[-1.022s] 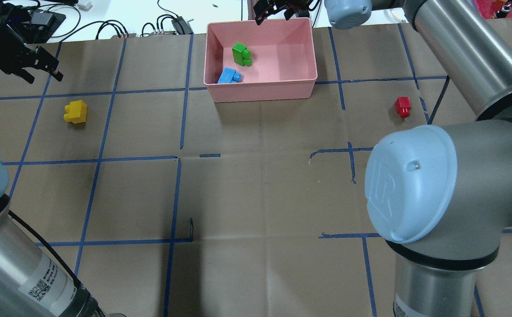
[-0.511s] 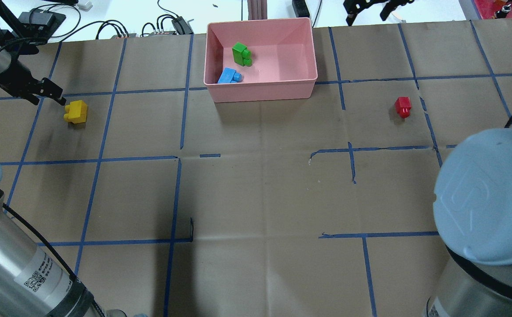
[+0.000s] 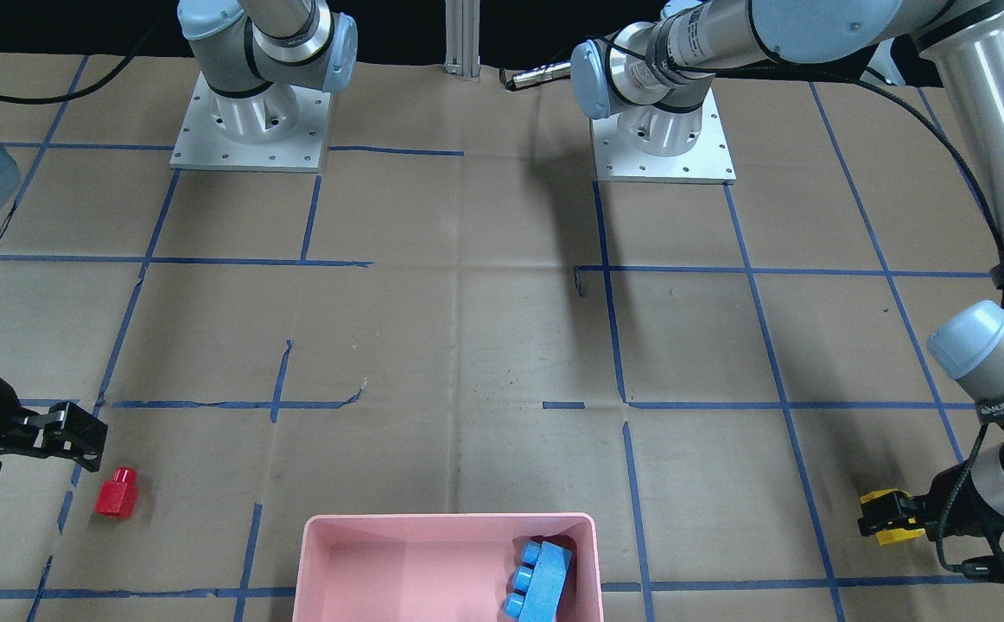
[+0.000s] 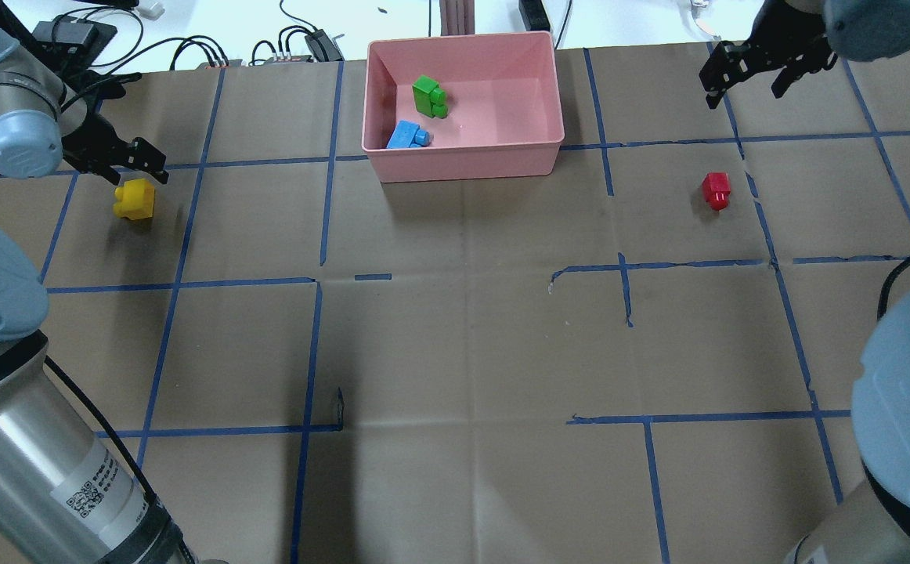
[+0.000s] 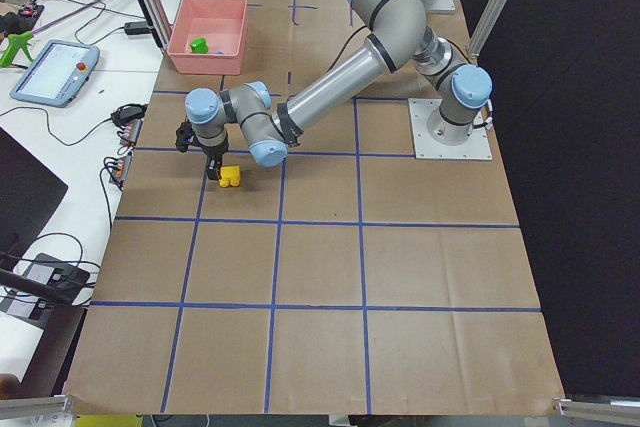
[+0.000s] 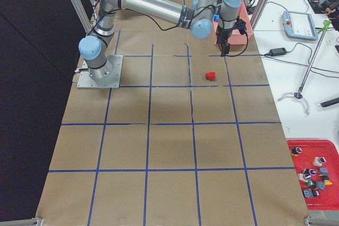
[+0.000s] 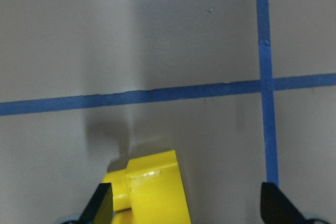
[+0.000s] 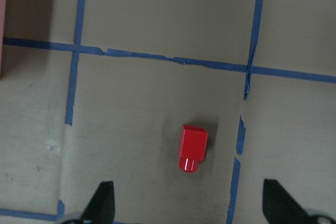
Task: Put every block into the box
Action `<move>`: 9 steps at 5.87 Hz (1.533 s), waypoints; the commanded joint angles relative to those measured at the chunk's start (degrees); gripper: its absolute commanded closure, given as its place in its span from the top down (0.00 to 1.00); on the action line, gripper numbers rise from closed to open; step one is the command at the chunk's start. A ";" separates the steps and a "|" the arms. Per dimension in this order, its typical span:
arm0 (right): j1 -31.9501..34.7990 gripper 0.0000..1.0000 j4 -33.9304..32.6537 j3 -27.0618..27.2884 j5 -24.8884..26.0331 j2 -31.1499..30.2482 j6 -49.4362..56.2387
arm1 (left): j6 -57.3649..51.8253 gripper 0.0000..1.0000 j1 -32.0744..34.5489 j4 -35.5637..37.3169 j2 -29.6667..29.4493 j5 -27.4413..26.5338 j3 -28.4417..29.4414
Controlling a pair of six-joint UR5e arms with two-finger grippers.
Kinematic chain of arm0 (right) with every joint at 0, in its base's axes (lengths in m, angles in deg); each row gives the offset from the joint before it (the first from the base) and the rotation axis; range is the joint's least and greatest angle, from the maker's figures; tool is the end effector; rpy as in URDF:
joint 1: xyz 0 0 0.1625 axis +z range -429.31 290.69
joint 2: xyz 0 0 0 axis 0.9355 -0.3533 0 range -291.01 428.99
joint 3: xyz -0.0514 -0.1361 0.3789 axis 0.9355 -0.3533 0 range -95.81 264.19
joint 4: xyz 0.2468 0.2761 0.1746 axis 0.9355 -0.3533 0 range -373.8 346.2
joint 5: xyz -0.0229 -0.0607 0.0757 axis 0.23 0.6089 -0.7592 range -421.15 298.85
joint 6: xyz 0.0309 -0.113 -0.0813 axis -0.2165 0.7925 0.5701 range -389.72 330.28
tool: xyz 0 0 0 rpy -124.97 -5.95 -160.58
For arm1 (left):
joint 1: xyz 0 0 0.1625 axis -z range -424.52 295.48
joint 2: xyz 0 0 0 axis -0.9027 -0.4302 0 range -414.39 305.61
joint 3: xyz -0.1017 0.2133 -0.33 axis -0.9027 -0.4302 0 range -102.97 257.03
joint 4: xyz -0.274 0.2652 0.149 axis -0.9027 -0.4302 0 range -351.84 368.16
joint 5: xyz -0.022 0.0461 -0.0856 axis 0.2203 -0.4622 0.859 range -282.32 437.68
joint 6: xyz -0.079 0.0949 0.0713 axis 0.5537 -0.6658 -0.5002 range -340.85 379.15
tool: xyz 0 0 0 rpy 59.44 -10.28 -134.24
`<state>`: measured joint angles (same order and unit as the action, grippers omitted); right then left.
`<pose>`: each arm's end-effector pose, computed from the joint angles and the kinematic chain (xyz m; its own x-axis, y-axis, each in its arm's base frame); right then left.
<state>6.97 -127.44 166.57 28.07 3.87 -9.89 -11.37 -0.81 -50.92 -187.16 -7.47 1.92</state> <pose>-0.0240 -0.6687 0.2853 -0.9941 -0.1058 0.0251 -0.1079 0.9881 -0.1093 0.1907 -0.7143 0.1428 -0.9959 0.0778 0.0458 0.0735 0.9934 -0.0885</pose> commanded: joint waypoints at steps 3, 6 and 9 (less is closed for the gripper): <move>-1.57 0.98 -22.81 12.19 -0.01 6.56 -0.93 | -1.30 0.98 -1.56 0.89 -0.55 -3.09 -0.56; -1.57 0.98 -23.03 12.20 -0.27 10.18 -1.28 | -1.04 0.98 -1.56 0.89 -0.30 -2.91 -2.58; -1.57 0.54 -22.06 11.23 -0.10 10.02 -1.02 | -1.04 0.97 -1.56 0.89 -0.30 -2.74 -4.34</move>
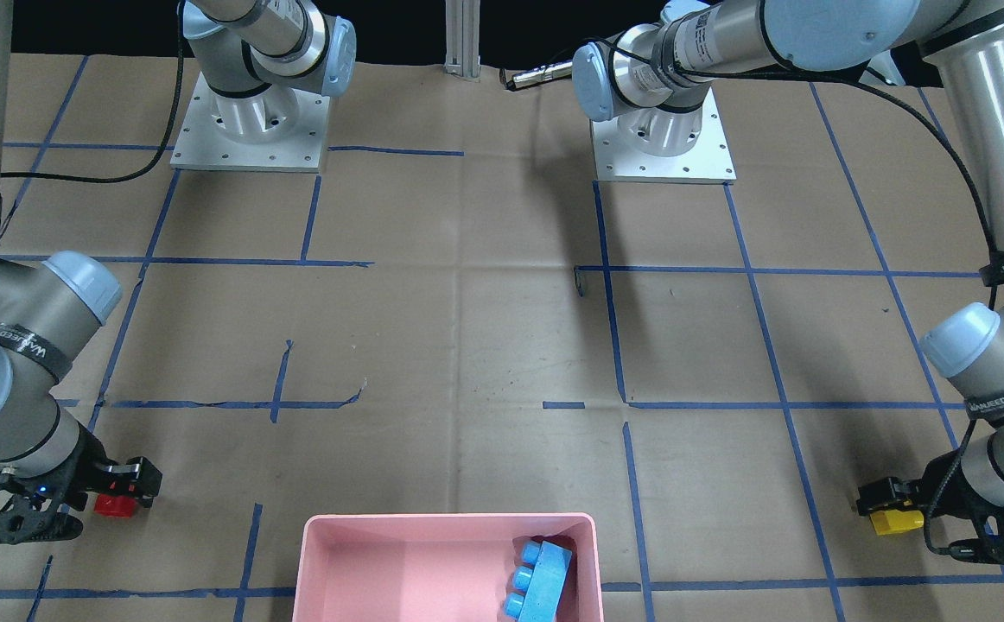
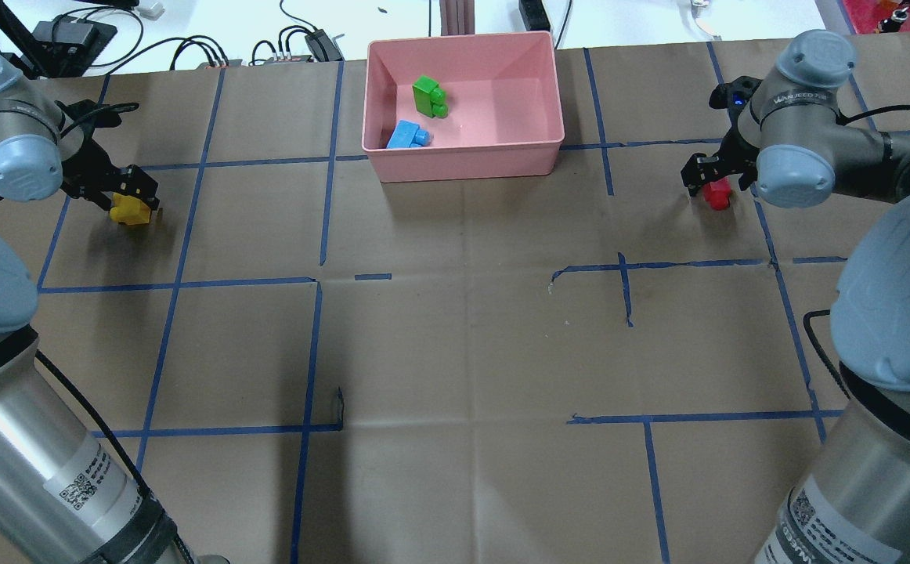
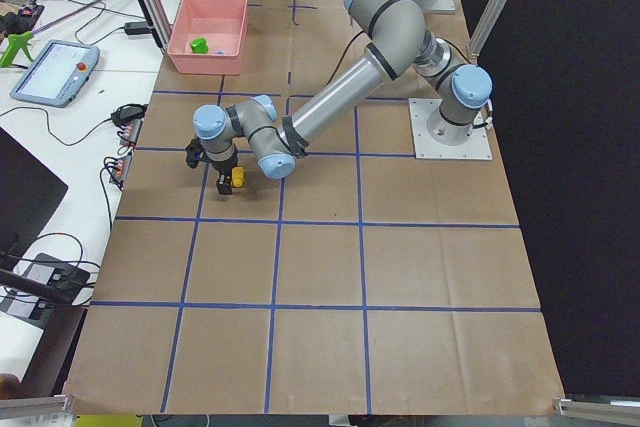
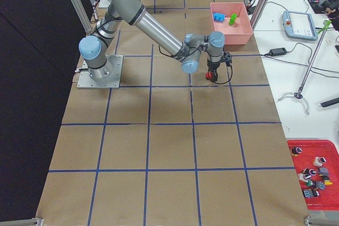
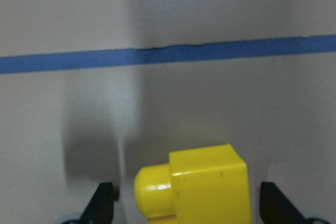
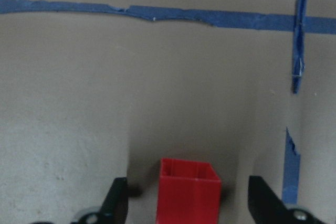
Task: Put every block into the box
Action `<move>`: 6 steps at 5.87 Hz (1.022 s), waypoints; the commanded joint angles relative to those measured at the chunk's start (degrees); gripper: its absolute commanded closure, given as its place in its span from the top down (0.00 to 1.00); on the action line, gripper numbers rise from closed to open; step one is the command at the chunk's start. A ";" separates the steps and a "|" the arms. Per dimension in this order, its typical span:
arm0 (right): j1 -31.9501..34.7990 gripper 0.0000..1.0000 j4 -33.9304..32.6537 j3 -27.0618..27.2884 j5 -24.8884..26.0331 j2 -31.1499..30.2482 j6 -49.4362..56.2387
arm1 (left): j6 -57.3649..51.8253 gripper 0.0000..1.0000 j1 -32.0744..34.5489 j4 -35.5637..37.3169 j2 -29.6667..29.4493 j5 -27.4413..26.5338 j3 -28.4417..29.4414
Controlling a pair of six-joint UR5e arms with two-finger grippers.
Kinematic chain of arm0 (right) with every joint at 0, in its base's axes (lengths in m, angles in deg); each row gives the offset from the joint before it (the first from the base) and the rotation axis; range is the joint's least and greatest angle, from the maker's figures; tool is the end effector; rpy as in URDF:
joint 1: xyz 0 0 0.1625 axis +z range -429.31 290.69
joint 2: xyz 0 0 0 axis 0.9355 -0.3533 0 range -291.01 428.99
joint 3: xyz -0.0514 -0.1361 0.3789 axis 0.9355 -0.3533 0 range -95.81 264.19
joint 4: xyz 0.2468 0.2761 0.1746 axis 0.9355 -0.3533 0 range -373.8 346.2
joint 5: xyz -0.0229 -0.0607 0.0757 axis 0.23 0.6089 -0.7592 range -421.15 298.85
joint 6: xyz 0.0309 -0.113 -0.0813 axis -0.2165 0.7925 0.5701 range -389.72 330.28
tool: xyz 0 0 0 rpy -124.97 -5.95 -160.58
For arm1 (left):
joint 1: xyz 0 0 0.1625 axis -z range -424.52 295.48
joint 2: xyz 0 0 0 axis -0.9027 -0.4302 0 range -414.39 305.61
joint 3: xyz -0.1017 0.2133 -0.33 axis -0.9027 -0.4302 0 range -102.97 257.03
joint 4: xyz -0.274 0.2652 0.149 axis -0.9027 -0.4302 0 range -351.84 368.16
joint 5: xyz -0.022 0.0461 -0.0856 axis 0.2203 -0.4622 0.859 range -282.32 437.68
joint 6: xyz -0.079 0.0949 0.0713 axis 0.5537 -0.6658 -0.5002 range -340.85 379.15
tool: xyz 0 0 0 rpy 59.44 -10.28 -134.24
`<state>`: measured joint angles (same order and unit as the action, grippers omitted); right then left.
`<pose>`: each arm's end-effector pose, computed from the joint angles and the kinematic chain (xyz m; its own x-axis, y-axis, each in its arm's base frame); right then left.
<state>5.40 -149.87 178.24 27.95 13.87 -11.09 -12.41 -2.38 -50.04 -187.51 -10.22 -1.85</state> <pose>-0.0405 -0.6627 0.1232 -0.9980 -0.0577 0.0251 -0.0603 0.9906 -0.1230 0.2069 -0.6880 0.1108 -0.9974 0.0645 0.0330 0.0640 0.9978 -0.0162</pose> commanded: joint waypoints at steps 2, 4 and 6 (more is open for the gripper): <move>0.00 0.10 2.55 -0.45 -0.50 0.10 0.18 | 0.09 0.90 0.00 0.02 0.49 -0.08 -0.23; 0.00 0.06 16.00 -7.42 -4.28 -1.03 0.53 | 0.18 0.52 -0.09 0.11 0.49 -0.43 0.39; -0.17 0.07 33.01 -20.25 -4.02 -0.86 0.71 | 0.18 0.25 -0.09 0.11 0.84 -0.52 1.44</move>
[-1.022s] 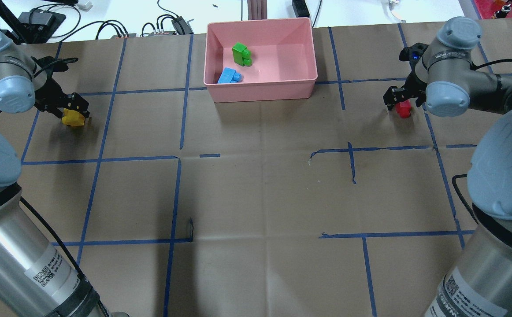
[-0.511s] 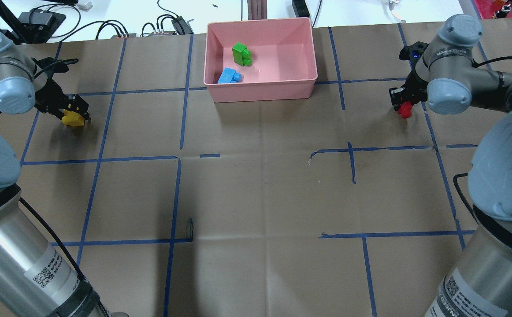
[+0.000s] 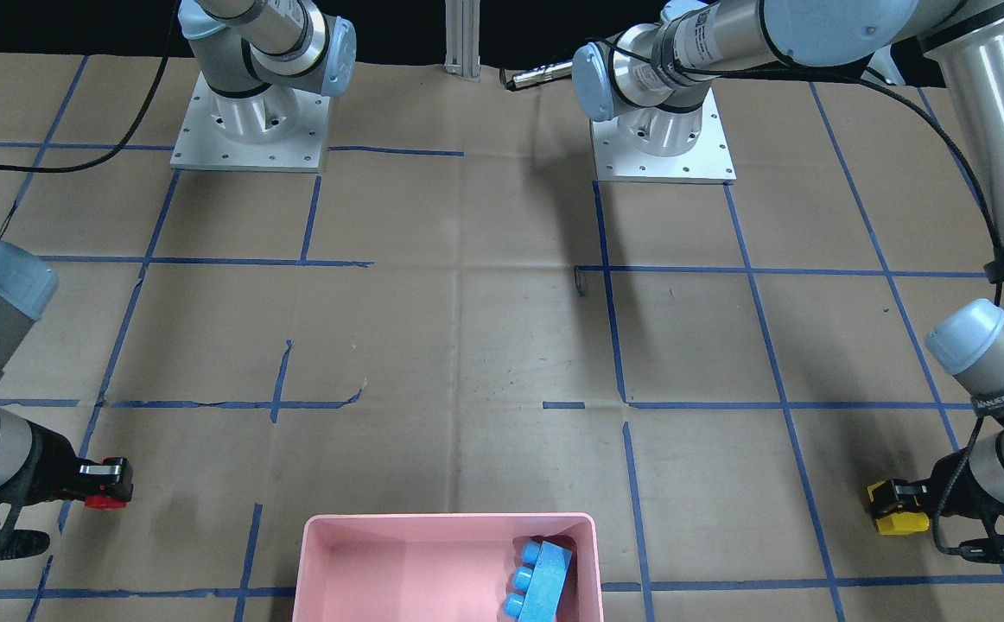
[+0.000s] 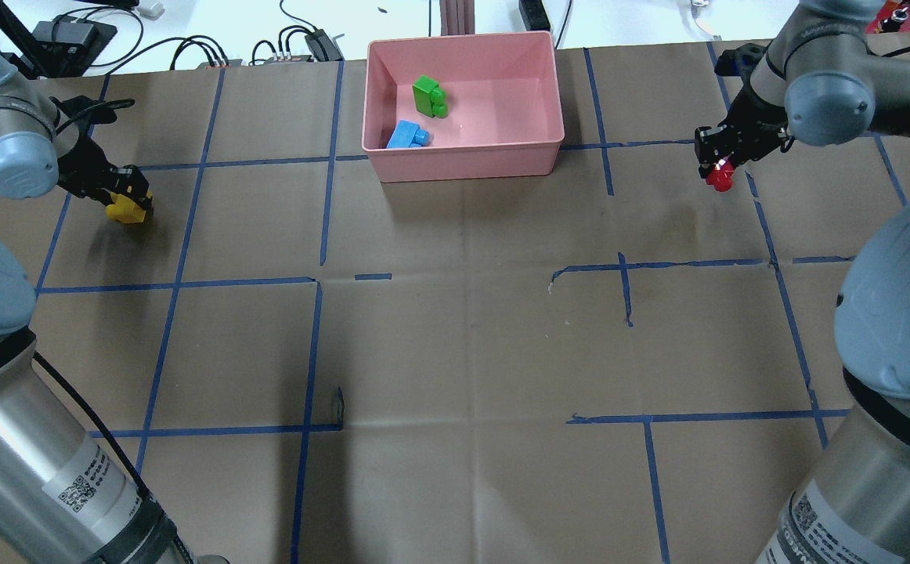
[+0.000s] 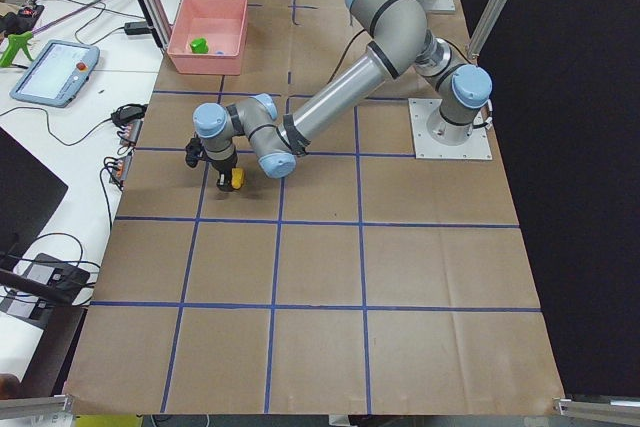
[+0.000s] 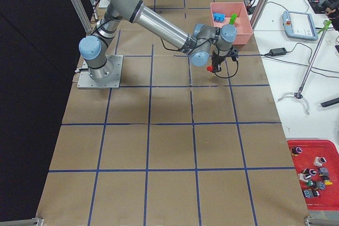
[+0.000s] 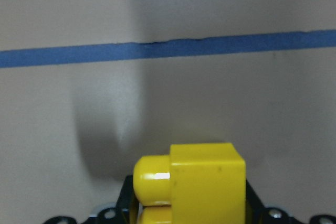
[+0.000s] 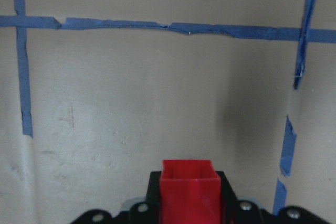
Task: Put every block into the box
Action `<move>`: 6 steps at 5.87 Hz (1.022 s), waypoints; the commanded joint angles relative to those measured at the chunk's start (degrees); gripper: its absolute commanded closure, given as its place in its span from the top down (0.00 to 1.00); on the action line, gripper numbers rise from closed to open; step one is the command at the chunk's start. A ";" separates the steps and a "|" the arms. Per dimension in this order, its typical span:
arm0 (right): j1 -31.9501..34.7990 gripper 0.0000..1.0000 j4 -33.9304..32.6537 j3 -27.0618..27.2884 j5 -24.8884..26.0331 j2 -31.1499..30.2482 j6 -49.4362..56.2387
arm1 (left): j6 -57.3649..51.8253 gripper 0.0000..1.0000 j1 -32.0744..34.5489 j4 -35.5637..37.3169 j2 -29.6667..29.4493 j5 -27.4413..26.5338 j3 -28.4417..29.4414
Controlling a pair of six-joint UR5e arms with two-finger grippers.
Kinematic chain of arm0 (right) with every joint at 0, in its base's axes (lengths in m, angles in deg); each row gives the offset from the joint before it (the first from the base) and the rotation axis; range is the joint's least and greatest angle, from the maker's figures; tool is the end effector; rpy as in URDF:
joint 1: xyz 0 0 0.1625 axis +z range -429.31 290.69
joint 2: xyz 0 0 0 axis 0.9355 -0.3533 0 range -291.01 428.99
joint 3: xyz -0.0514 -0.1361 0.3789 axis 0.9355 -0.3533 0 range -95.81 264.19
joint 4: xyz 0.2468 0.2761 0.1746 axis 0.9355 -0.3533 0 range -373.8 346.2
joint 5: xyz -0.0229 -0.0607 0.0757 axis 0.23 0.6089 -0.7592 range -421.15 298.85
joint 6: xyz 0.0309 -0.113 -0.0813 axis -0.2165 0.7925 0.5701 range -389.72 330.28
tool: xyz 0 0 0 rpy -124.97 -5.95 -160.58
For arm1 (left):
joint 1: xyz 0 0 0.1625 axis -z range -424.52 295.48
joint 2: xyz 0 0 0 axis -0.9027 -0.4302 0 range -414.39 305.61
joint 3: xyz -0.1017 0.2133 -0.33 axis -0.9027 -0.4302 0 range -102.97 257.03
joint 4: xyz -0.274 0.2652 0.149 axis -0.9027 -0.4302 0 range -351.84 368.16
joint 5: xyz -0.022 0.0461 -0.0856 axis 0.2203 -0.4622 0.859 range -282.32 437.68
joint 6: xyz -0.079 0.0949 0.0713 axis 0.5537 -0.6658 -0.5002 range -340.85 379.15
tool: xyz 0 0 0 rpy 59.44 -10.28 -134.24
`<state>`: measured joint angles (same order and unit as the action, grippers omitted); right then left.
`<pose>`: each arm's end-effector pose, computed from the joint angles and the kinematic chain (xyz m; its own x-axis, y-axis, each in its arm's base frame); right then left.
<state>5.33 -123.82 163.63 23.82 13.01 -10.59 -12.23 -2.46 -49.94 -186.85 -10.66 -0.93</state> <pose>-0.0376 -0.6878 0.1971 -0.9929 -0.0614 -0.1022 -0.0645 0.9975 0.0278 0.2117 -0.6927 0.1260 -0.9981 0.0604 0.0112 0.0600 0.9975 -0.0371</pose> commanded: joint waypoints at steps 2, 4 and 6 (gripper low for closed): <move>1.19 0.09 14.88 -16.10 -4.85 0.61 0.21 | 0.00 0.10 1.04 -2.26 2.55 -0.16 7.34; 8.80 0.09 17.56 -20.72 -13.57 2.89 -4.50 | 2.70 0.09 7.25 -16.26 2.48 -0.42 21.97; 15.59 0.09 4.74 -21.16 -28.40 6.74 -19.62 | 14.43 0.09 13.76 -21.17 1.51 -0.43 28.38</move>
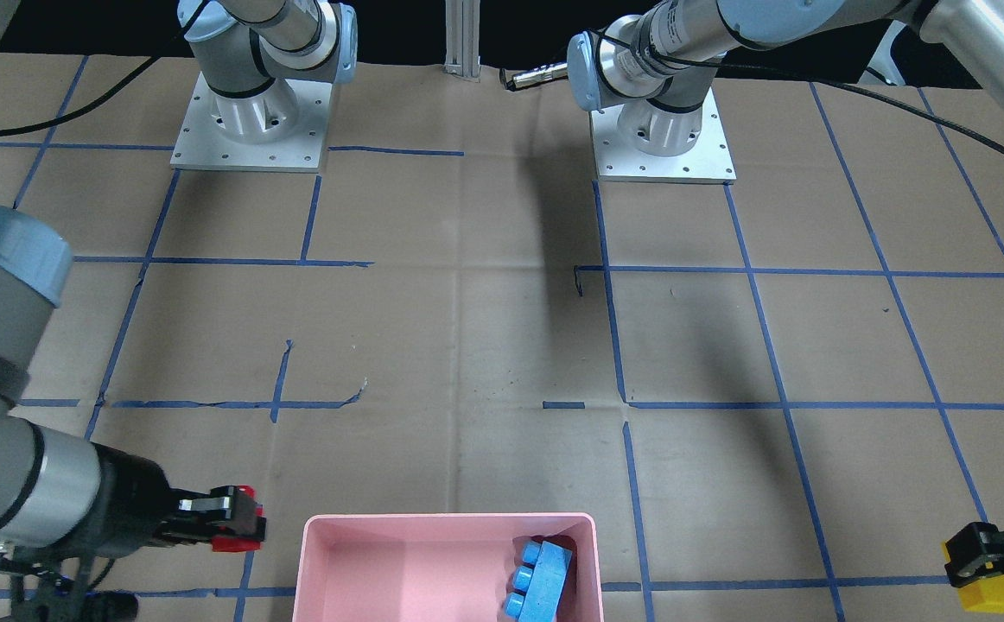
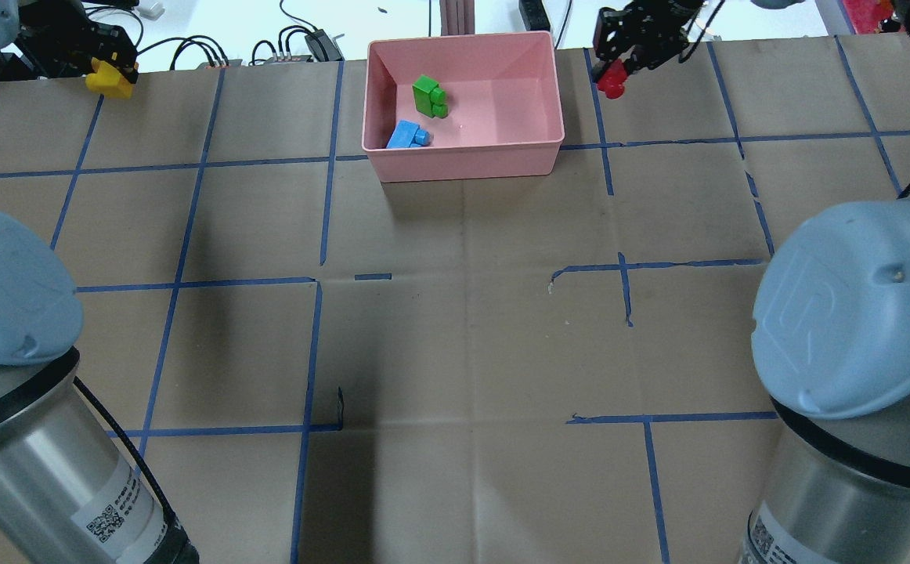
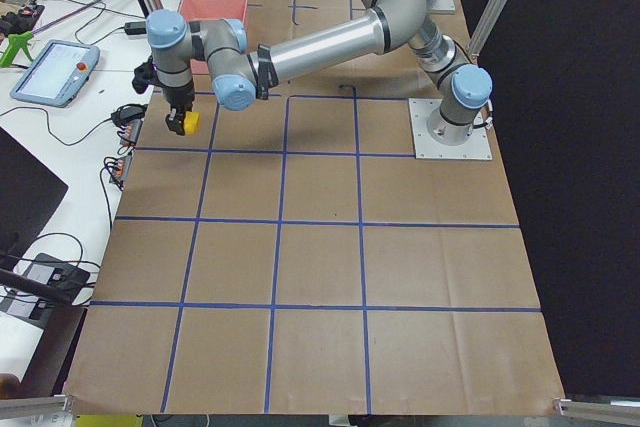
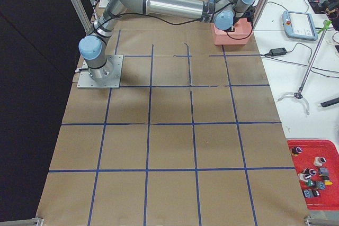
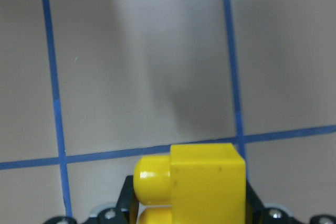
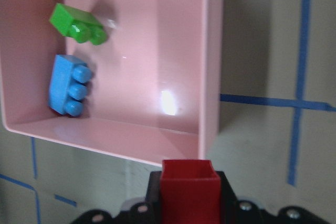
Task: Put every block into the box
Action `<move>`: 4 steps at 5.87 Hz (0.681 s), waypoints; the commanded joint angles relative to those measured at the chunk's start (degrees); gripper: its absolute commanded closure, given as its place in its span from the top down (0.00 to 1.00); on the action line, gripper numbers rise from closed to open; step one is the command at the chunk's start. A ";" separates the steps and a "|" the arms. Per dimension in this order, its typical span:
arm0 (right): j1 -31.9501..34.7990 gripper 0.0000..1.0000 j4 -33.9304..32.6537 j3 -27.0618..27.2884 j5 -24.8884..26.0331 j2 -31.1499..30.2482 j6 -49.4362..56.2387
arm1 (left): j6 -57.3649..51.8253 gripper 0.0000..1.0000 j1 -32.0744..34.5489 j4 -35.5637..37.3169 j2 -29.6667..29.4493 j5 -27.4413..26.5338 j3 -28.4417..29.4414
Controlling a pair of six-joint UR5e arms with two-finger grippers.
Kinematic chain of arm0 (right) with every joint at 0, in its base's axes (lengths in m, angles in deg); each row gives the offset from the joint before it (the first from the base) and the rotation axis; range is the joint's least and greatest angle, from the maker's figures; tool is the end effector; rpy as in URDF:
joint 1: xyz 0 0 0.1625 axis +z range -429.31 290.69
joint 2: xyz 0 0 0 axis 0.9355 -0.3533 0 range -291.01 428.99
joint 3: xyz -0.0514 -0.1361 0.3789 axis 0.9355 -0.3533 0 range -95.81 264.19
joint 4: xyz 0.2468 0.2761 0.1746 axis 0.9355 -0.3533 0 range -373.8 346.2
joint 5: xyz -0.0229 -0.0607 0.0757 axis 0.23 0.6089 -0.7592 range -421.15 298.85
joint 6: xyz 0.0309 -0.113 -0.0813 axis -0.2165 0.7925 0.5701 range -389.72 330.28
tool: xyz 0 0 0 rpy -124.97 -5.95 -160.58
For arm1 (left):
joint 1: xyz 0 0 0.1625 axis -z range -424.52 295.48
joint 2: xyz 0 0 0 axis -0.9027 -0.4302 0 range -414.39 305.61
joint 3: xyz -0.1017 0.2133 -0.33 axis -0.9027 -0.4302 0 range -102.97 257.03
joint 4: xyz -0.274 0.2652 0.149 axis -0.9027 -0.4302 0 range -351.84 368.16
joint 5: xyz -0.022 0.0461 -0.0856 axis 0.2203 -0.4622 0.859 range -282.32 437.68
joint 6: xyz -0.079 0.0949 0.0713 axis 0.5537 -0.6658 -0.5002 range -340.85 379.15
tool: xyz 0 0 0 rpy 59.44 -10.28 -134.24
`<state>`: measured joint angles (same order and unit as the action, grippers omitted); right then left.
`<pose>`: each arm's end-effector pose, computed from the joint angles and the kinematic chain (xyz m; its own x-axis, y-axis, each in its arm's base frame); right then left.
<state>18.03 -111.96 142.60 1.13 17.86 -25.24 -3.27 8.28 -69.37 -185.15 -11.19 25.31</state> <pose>0.1651 -0.7488 0.3049 -0.8856 -0.0443 -0.4624 -0.0228 0.9984 -0.0519 0.0990 -0.7803 0.3301 -0.9949 0.0884 -0.0482 0.0953 0.9812 -0.1677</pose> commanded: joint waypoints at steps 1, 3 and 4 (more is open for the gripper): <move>3.71 0.10 -12.09 -0.22 -6.63 4.35 -5.27 | 14.33 0.09 6.88 -1.40 -0.54 0.36 2.41; 3.63 0.72 -13.80 -0.40 -12.26 5.51 -4.13 | 24.39 0.09 13.30 -0.96 -3.69 0.19 5.46; 3.63 1.00 -14.59 -1.18 -11.83 5.86 -2.47 | 28.35 0.09 15.77 -0.96 -5.79 0.10 7.22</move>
<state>21.64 -125.77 141.96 -10.53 23.29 -28.96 20.96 21.47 -70.36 -189.09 -11.02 30.79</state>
